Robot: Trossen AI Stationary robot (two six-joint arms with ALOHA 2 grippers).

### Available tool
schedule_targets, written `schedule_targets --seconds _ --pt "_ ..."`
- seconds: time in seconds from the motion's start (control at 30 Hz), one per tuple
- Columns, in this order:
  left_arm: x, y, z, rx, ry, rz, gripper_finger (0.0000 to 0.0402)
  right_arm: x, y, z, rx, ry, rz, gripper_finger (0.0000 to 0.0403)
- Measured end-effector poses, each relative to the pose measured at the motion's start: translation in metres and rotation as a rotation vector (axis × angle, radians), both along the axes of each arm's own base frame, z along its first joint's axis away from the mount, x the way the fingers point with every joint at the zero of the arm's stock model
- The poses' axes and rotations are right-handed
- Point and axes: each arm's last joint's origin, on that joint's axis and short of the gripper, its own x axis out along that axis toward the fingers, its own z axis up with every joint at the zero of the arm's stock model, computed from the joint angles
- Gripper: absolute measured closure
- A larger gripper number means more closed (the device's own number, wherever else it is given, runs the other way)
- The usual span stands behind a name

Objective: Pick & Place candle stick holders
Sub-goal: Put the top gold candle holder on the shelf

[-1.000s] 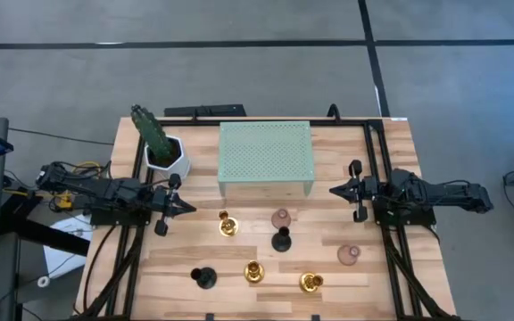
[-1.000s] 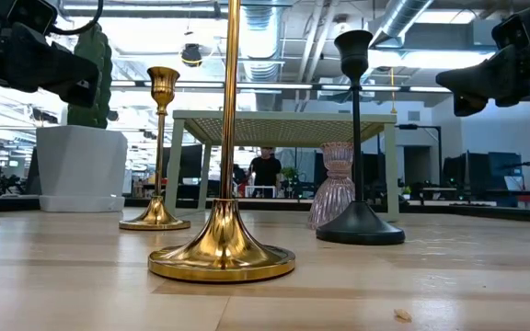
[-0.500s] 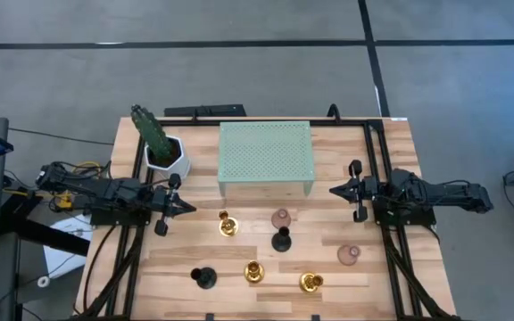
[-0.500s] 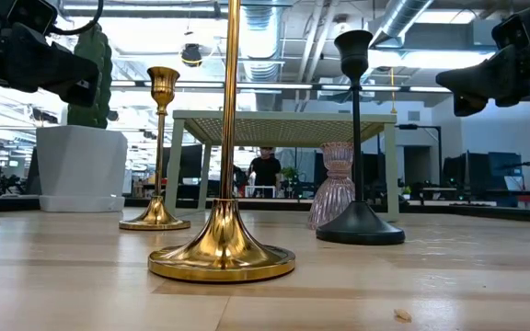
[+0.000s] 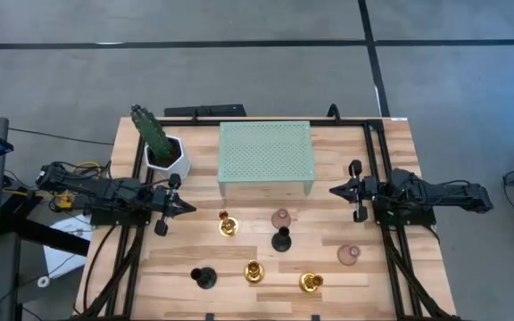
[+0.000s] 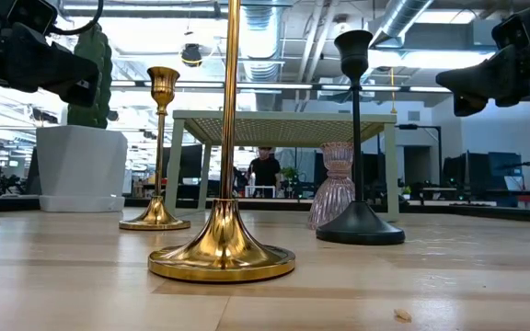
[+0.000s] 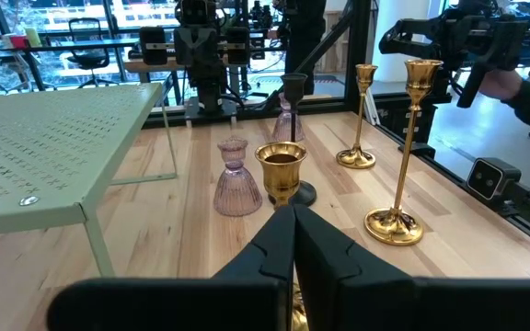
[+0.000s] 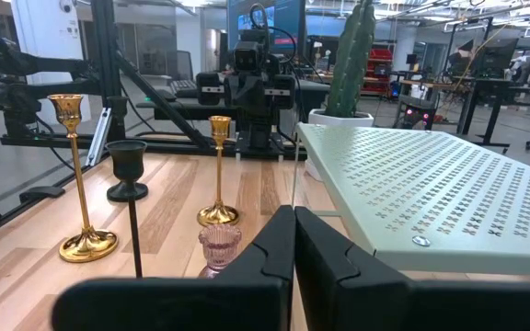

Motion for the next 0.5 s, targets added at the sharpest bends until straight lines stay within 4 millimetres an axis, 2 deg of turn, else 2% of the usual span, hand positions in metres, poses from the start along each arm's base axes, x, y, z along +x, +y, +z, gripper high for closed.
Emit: schedule_targets --seconds 0.5 --pt "0.0000 0.0000 0.0007 -0.002 -0.007 0.000 0.0394 0.0000 0.0000 -0.0001 0.000 0.000 0.000 0.0403"
